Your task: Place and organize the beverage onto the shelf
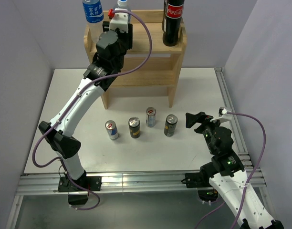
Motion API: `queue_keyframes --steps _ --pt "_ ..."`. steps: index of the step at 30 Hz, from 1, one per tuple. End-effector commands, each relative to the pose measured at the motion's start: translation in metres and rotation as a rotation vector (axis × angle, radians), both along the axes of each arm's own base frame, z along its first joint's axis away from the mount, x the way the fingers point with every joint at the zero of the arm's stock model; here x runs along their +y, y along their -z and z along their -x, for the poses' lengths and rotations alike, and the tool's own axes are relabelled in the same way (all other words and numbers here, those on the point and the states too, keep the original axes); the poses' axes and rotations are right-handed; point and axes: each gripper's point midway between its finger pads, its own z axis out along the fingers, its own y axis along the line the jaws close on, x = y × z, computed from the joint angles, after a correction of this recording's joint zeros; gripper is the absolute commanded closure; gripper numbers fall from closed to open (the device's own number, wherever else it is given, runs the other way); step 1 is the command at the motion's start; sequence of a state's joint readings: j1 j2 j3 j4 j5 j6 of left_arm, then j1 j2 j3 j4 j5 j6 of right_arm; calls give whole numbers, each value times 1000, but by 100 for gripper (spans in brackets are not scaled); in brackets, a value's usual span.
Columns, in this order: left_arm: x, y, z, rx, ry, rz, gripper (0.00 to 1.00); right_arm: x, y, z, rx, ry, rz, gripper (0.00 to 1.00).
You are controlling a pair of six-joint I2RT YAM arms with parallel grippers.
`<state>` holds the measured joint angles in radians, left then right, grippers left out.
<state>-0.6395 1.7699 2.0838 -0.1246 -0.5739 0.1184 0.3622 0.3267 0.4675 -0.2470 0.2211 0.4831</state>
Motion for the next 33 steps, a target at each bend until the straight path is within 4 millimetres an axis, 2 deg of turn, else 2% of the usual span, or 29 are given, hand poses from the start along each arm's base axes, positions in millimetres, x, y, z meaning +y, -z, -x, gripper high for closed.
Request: queue_keyframes --steps 1,6,8,10,12,15,16,19,22,24,27,32,33 --pt "26 -80 18 -216 -13 174 100 -2 -8 -2 -31 16 -14 0" --pt "31 -68 8 -193 -28 180 99 -1 -8 -3 -28 16 -14 0" --pt "34 -60 4 -181 -44 177 93 -1 -7 -3 -28 16 -14 0" --pt "38 -60 5 -194 -56 186 84 -1 -7 -3 -26 17 -14 0" --pt "40 -53 3 -184 -67 178 80 -1 -8 -3 -28 16 -14 0" --pt "39 -47 1 -175 -66 173 64 -1 -7 -3 -25 17 -13 0" --pt "39 -46 1 -171 -64 170 53 -1 -7 -3 -26 17 -14 0" --pt "37 -40 -1 -162 -61 165 32 -2 -6 -3 -25 19 -13 0" --pt "37 -39 -2 -157 -62 163 20 -2 -6 -3 -25 20 -13 0" --pt "35 -36 -4 -151 -59 158 16 -2 -6 -3 -25 20 -13 0" --pt "34 -35 -6 -143 -59 154 14 -2 -7 -3 -27 20 -13 0" --pt "33 -32 -10 -137 -65 151 17 -2 -8 -3 -29 19 -16 0" --pt "32 -32 -10 -133 -65 149 21 -2 -7 -2 -29 19 -16 0"
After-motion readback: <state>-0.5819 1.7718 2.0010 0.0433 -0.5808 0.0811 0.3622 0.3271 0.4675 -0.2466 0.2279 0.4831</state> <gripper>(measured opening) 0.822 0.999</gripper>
